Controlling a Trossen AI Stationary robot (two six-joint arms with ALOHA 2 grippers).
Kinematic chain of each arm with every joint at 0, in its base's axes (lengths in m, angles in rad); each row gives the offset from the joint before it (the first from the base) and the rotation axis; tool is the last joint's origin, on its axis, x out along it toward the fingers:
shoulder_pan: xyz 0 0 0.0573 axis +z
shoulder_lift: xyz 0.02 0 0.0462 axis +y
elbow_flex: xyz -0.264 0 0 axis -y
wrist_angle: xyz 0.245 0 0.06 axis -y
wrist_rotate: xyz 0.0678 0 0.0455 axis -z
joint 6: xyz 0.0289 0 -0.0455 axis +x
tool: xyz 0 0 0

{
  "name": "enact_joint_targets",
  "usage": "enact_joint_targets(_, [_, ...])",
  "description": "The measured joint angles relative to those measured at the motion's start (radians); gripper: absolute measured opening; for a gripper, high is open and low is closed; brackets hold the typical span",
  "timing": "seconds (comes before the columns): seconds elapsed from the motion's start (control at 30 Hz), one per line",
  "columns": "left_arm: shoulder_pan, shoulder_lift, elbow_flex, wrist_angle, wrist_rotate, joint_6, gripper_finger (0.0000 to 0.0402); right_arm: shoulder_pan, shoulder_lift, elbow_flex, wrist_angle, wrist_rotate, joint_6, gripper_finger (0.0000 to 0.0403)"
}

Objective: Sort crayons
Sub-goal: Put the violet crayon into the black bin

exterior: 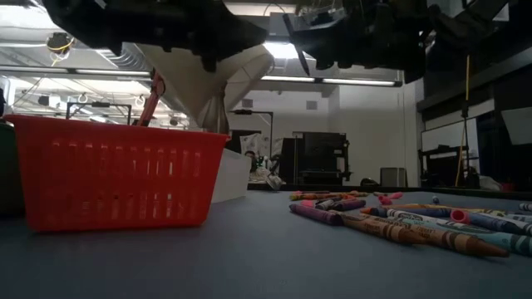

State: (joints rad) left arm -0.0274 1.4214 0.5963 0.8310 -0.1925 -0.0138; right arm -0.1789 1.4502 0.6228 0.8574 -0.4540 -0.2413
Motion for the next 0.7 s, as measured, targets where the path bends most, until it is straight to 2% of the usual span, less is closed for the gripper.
enact_joint_targets(0.17, [0.000, 0.001, 0.004, 0.003, 0.000, 0.000, 0.0095, 0.005, 0.000, 0.000, 0.000, 0.017, 0.000, 0.0030])
enact_joint_targets(0.47, [0.000, 0.001, 0.004, 0.050, -0.001, 0.000, 0.0097, 0.010, 0.000, 0.000, 0.002, 0.063, 0.020, 0.0030])
enact_joint_targets(0.7, [0.000, 0.001, 0.004, 0.048, -0.001, 0.000, 0.0096, 0.055, 0.000, 0.000, 0.007, 0.198, 0.036, 0.0030])
